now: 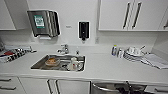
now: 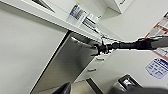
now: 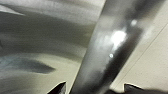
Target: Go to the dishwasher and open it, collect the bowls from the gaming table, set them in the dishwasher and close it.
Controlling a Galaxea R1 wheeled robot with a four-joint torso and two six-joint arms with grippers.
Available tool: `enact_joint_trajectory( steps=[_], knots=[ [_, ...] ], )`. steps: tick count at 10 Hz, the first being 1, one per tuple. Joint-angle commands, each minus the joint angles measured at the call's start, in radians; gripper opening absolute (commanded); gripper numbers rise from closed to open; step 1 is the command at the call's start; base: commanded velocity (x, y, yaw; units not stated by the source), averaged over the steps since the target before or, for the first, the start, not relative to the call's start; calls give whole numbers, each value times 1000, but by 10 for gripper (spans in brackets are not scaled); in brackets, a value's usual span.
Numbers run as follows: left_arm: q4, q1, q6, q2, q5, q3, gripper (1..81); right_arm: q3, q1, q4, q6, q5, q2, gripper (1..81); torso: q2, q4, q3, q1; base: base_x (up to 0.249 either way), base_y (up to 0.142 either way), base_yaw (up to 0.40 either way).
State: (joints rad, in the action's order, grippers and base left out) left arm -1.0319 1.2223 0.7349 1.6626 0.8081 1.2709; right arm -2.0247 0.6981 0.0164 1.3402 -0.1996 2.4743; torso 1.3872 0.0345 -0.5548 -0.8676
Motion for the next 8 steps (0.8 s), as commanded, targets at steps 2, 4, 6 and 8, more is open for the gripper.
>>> enact_joint_trajectory(
  steps=[2, 4, 6, 8],
  knots=[
    [-8, -62, 0, -58, 14, -10, 811, -6, -39, 16, -15, -195, -27, 811, 0, 0, 0, 0, -71, 0, 0],
    [-10, -62, 0, -55, 14, -10, 811, -2, -33, 14, -15, -195, -30, 811, 0, 0, 0, 0, -82, 0, 0],
    [-10, -62, 0, -55, 16, -10, 811, -1, -31, 16, -13, -195, -22, 811, 0, 0, 0, 0, -82, 0, 0],
    [-10, -60, 0, -55, 16, -10, 811, -15, -25, 16, -15, -195, -5, 811, 0, 0, 0, 0, -82, 0, 0]
  ],
)
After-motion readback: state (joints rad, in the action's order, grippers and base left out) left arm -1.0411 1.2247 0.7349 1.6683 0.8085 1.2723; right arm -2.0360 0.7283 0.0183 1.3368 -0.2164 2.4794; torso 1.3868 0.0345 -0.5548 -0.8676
